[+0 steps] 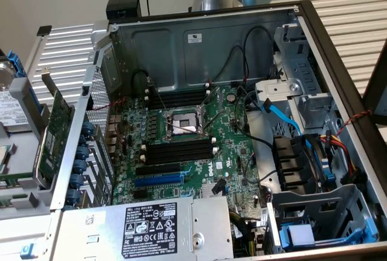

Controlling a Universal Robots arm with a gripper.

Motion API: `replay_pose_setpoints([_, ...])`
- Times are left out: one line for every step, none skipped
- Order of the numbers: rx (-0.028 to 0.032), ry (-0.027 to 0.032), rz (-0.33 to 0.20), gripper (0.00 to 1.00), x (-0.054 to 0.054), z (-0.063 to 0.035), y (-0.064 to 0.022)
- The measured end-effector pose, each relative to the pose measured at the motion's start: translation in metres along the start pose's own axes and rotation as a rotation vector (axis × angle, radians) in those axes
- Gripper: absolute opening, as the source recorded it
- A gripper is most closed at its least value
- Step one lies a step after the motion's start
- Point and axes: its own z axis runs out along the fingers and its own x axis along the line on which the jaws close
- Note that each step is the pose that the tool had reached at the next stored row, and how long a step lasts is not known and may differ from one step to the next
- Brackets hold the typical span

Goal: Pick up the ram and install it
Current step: 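Pick up the ram and move it above insertion slot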

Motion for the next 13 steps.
replay_pose_setpoints([0.0,0.0,0.0,0.1,0.0,0.0004,0.0])
replay_pose_setpoints([0.0,-0.0001,0.0,0.11,0.0,0.0009,0.0])
replay_pose_setpoints([0.0001,-0.0001,0.0,0.17,0.0001,0.0013,0.0])
replay_pose_setpoints([0.0,0.0,0.0,0.17,0.0001,0.0016,0.0])
replay_pose_setpoints([0.0001,0.0,0.0,0.24,0.0001,0.0021,0.0001])
replay_pose_setpoints([0.0,-0.0001,0.0,0.24,0.0001,0.0027,0.0001])
replay_pose_setpoints([-0.0001,0.0,0.0,0.3,0.0,0.0034,0.0002])
replay_pose_setpoints([-0.0003,0.0001,0.0,0.36,0.0001,0.0043,0.0002])
replay_pose_setpoints([-0.0007,0.001,0.0,0.36,0.0001,0.0054,0.0002])
replay_pose_setpoints([-0.0014,0.0027,-0.001,0.42,0.0001,0.0065,0.0001])
replay_pose_setpoints([-0.0014,0.005,-0.001,0.42,0.0002,0.0078,0.0003])
replay_pose_setpoints([-0.0013,0.0079,-0.001,0.42,0.0002,0.009,0.0005])
replay_pose_setpoints([-0.0013,0.0109,0.0,0.42,0.0002,0.0101,0.0008])
